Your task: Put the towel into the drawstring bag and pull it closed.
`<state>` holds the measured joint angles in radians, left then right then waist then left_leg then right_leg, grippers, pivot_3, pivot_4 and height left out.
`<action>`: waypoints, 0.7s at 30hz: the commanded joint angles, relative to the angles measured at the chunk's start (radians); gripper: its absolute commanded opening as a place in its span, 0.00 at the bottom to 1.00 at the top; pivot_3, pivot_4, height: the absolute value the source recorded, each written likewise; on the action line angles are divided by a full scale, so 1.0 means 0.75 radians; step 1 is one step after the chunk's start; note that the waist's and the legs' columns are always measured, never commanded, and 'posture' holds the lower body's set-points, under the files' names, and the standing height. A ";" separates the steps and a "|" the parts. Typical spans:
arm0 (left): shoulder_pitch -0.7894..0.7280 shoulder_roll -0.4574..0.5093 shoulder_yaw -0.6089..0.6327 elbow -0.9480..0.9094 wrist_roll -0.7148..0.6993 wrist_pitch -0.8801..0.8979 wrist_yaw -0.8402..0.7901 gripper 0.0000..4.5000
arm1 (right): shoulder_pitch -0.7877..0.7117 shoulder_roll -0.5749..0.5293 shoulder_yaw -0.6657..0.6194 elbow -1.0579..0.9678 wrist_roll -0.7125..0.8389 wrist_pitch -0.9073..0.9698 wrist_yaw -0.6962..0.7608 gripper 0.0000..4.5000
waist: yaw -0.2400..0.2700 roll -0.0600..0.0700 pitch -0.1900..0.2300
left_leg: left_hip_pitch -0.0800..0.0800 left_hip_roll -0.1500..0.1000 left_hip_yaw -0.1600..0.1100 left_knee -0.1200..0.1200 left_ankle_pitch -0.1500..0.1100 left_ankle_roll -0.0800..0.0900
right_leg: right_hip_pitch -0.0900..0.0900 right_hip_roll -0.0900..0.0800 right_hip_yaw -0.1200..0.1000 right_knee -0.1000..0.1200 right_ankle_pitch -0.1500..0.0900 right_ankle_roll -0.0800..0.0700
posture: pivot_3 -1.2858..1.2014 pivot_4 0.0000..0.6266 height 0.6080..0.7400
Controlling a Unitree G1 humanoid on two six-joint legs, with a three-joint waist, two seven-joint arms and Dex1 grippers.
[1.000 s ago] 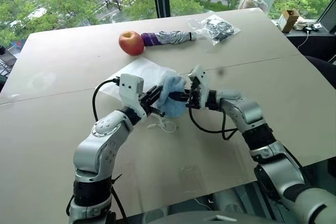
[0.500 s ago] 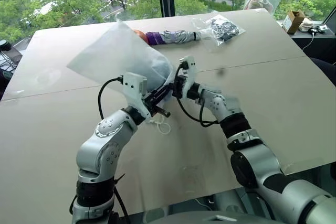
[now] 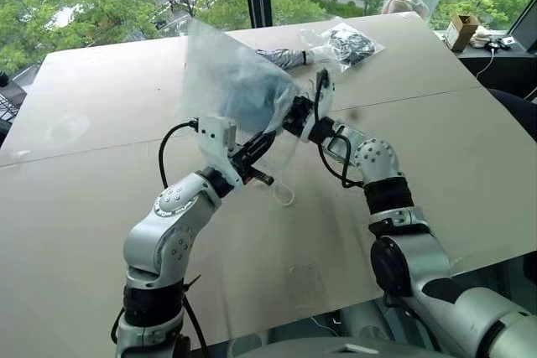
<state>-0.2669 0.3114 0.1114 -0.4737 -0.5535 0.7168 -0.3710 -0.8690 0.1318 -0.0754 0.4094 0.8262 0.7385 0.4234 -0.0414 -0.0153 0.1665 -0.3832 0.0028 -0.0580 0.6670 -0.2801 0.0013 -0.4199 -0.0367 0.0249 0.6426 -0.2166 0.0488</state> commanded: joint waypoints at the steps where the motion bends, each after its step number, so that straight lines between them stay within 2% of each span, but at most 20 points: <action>1: -0.039 0.028 0.037 0.027 -0.021 -0.010 -0.014 0.00 | 0.101 -0.023 0.138 -0.088 -0.141 -0.001 0.040 0.54 | 0.001 0.000 0.000 | 0.000 0.000 0.000 0.000 0.000 0.000 | 0.000 0.000 0.000 0.000 0.000 0.000 | 0.52 0.24 1.00; 4: -0.059 0.051 0.055 0.050 -0.023 -0.016 -0.026 0.00 | 0.152 -0.123 0.183 -0.148 -0.217 0.006 0.092 0.54 | 0.005 0.001 0.001 | -0.001 -0.001 0.001 0.001 0.000 0.000 | 0.000 -0.001 0.000 0.000 0.000 0.000 | 0.52 0.24 1.00; 8: -0.072 0.080 0.076 0.069 -0.027 -0.026 -0.049 0.00 | 0.176 -0.196 0.130 -0.178 -0.237 0.050 0.057 0.54 | 0.003 0.001 0.001 | -0.001 -0.001 -0.001 0.002 0.000 0.000 | 0.001 -0.001 0.000 0.000 0.000 0.000 | 0.52 0.24 1.00; 16: -0.056 0.091 0.089 0.011 -0.172 -0.018 -0.168 0.00 | 0.142 -0.112 0.030 -0.121 -0.278 0.033 -0.112 0.54 | -0.001 0.001 0.001 | -0.001 0.000 -0.001 0.000 0.000 0.000 | 0.000 0.000 0.001 0.000 0.000 0.000 | 0.52 0.24 1.00; 19: -0.070 0.097 0.101 0.028 -0.163 -0.034 -0.146 0.00 | 0.157 -0.131 0.103 -0.154 -0.344 0.005 -0.044 0.54 | 0.001 0.001 0.001 | -0.001 0.000 -0.001 0.000 0.000 0.000 | 0.000 0.000 0.001 -0.001 0.000 0.000 | 0.52 0.24 1.00; 21: -0.081 0.107 0.105 0.055 -0.129 -0.054 -0.124 0.00 | 0.200 -0.201 0.226 -0.275 -0.391 -0.011 0.088 0.54 | 0.003 0.001 0.001 | -0.001 0.000 0.000 0.001 0.000 0.000 | 0.000 0.000 0.001 -0.001 0.000 0.000 | 0.52 0.24 1.00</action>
<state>-0.3064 0.3782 0.1675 -0.4187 -0.6607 0.7115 -0.4746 -0.7337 0.0222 0.0249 0.3184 0.5551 0.7562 0.3937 -0.0390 -0.0147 0.1670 -0.3842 0.0023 -0.0583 0.6675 -0.2800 0.0013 -0.4200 -0.0371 0.0254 0.6418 -0.2166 0.0488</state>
